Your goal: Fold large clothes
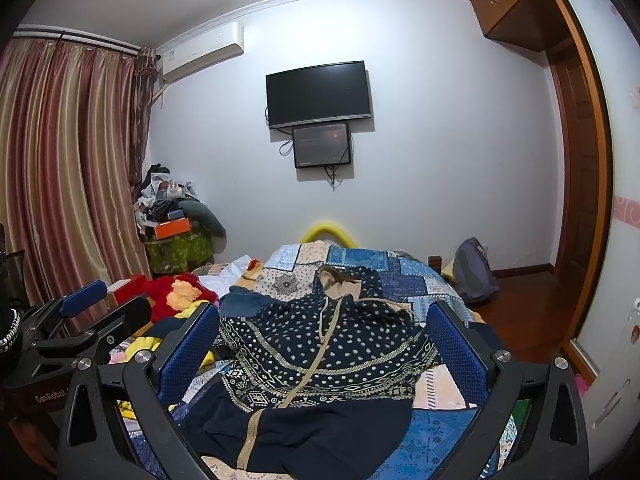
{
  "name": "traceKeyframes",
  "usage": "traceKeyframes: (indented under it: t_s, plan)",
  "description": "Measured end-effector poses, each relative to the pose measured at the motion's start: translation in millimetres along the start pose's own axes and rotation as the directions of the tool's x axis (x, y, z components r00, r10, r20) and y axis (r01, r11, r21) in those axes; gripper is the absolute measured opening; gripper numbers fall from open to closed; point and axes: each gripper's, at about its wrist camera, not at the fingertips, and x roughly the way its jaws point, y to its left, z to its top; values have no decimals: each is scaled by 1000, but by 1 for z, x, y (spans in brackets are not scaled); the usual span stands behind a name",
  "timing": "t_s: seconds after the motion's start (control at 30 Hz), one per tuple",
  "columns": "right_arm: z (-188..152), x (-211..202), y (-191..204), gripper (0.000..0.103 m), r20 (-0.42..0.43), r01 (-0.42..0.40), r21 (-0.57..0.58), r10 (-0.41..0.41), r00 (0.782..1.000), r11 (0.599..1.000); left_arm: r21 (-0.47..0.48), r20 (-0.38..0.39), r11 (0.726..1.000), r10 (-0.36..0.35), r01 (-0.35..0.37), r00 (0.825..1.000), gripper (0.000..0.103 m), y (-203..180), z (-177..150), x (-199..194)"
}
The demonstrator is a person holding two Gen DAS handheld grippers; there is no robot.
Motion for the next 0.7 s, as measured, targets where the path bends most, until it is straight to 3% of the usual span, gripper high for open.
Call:
traceKeyframes:
  t_s: [0.7]
  plan:
    - [1, -1, 0, 103, -2, 1, 0, -1, 1000, 1000, 9, 19, 1000, -6, 6, 1000, 103, -3, 4, -1]
